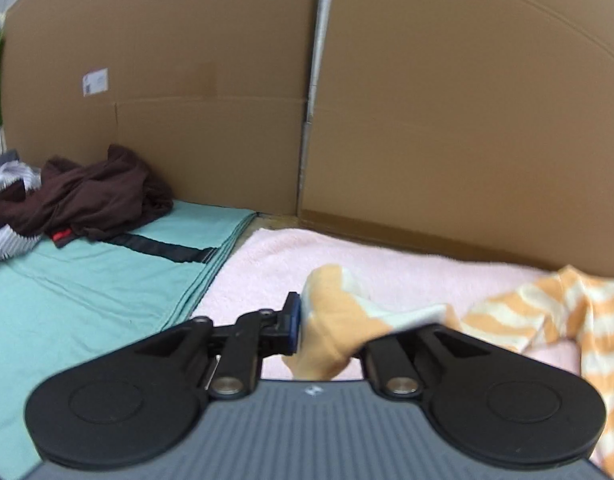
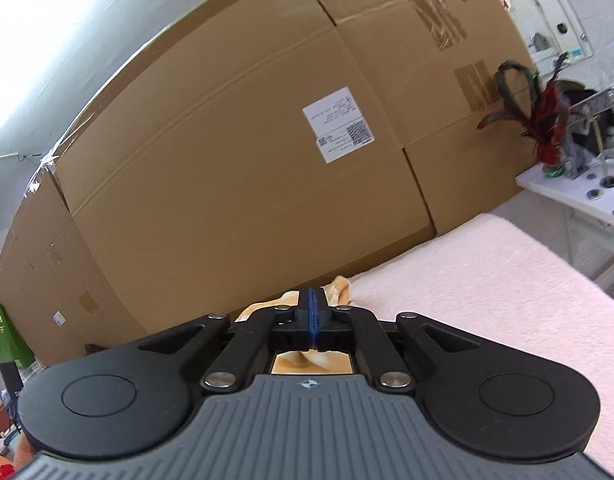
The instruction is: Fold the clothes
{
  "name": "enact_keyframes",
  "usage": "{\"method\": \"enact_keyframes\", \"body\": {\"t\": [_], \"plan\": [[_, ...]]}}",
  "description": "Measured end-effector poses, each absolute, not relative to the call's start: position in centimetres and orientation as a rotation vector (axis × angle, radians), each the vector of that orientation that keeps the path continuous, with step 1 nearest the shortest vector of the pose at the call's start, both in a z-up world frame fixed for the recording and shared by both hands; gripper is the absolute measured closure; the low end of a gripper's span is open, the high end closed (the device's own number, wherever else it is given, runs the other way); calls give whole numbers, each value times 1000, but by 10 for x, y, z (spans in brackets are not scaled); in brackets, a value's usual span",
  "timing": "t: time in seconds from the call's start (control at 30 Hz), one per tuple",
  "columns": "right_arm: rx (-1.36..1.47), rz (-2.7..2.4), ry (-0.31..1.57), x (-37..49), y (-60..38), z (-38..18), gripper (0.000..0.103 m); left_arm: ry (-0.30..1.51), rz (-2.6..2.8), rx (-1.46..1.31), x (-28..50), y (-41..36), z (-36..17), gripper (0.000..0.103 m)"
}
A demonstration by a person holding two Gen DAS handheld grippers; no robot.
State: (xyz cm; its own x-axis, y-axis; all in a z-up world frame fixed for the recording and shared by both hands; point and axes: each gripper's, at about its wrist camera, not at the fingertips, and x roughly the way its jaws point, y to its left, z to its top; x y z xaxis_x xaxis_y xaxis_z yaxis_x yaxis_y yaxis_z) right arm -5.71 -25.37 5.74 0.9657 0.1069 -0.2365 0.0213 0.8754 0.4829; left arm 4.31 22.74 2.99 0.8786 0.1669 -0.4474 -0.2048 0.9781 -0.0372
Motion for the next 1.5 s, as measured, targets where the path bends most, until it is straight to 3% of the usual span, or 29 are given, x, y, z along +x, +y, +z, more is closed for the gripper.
{"method": "enact_keyframes", "body": {"t": [0.03, 0.07, 0.13, 0.17, 0.33, 0.4, 0.43, 0.67, 0.87, 1.0, 1.07, 1.13, 1.2, 1.27, 1.37, 1.4, 1.47, 1.5], "plan": [[489, 21, 268, -59, -255, 56, 102, 457, 205, -51, 39, 224, 27, 46], [475, -3, 274, -62, -257, 56, 100, 452, 225, -21, 36, 222, 25, 28], [444, -52, 288, -66, -261, 54, 82, 457, 257, 3, 31, 226, 21, 25], [413, -79, 310, -62, -259, 50, 67, 471, 272, -13, 29, 231, 21, 25], [247, -180, 438, -34, -242, 25, 59, 475, 257, -147, 10, 251, 31, 23], [225, -192, 473, -24, -238, 15, 49, 428, 245, -103, 2, 245, 39, 3], [214, -198, 491, -20, -236, 10, 48, 403, 241, -78, -2, 241, 43, 1], [176, -197, 526, -9, -227, -3, 48, 434, 347, -93, -6, 268, 48, 2], [205, -119, 535, 22, -223, 20, 48, 413, 32, -6, 24, 179, 55, 1], [181, -114, 525, 58, -215, 36, 49, 507, -198, -22, 78, 110, 38, 2], [154, -120, 540, 74, -213, 37, 52, 582, -240, -15, 105, 84, 24, 26], [126, -126, 555, 90, -211, 38, 53, 665, -258, -29, 127, 69, 8, 41], [123, -113, 573, 104, -211, 38, 53, 748, -276, -43, 149, 54, -8, 41], [136, -90, 589, 120, -213, 35, 53, 732, -283, -39, 152, 47, -12, 26], [153, -63, 611, 145, -214, 30, 52, 703, -327, -31, 150, 39, -10, 22], [162, -47, 623, 155, -213, 28, 52, 704, -337, -35, 151, 37, -9, 23], [183, -24, 655, 170, -212, 20, 54, 711, -353, -41, 151, 36, -9, 34], [192, -17, 673, 177, -211, 17, 66, 715, -357, -46, 151, 36, -9, 42]]}}
